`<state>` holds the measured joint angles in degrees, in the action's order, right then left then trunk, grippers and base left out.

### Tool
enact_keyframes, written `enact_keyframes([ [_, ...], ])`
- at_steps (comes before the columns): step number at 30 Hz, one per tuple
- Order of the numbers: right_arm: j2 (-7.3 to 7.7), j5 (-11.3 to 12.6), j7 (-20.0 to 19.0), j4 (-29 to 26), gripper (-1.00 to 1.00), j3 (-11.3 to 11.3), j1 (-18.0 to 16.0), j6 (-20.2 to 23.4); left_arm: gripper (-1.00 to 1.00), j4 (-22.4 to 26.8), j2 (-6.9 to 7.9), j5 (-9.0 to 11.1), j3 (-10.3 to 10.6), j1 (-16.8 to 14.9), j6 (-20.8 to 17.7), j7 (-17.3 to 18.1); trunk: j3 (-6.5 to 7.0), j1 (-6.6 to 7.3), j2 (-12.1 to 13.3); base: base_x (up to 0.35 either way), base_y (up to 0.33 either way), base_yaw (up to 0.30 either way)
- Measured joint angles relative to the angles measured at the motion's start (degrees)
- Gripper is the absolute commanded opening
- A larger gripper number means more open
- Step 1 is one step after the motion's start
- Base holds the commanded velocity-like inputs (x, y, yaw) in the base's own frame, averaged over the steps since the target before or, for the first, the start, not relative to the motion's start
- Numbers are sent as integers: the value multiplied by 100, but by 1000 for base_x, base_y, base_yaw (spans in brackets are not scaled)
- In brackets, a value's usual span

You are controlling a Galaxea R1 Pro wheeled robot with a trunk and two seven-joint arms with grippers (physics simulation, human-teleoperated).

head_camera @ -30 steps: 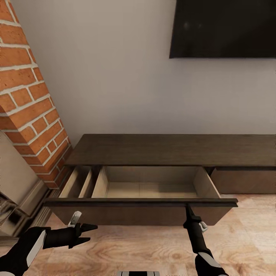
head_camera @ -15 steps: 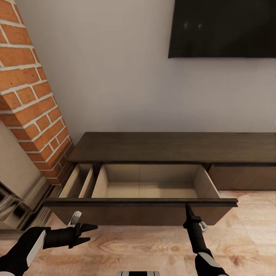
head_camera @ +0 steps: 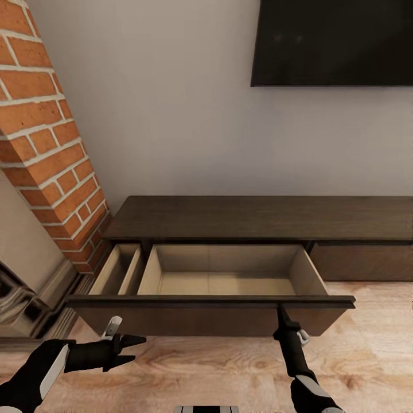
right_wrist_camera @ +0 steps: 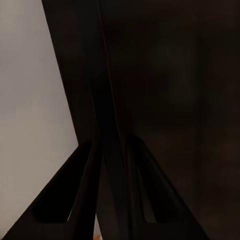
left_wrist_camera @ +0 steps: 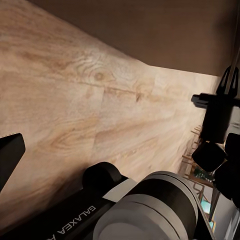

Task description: Place each of the two pumpkins and all three candles from the living room inside a cabinet in the living room (use any cabinet), then make sure every cabinet is closed, and position the cauldron so it is next to a table in the living room.

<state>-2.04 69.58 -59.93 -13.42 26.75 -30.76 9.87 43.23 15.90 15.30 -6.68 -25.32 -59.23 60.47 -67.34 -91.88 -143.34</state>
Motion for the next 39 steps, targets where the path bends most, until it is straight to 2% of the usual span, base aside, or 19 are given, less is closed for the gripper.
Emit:
enact_keyframes([
  [18, -4, -9, 87, 18, -100, 33, -64, -16, 100, 0, 0, -1, -8, 0, 0, 0, 0, -1, 1, -11, 0, 0],
  [19, -4, -8, 87, 17, 100, 34, -64, -16, 100, 0, 0, -1, -8, 0, 0, 0, 0, -1, 1, 0, 0, 0],
  [20, -3, 4, -6, 6, 100, -1, 83, 6, 100, 2, 1, 0, -9, 1, -1, 0, -1, 0, 0, 0, 0, 0],
  [32, 2, 3, -1, 6, 100, -2, 90, 6, 100, 1, 1, 0, -13, 1, -1, 0, -1, 0, 0, -4, 0, 0],
  [39, 2, 3, -1, 6, 100, -3, 92, 6, 100, 1, 4, 0, -9, 1, -1, 0, -1, 0, 0, -205, 0, 0],
])
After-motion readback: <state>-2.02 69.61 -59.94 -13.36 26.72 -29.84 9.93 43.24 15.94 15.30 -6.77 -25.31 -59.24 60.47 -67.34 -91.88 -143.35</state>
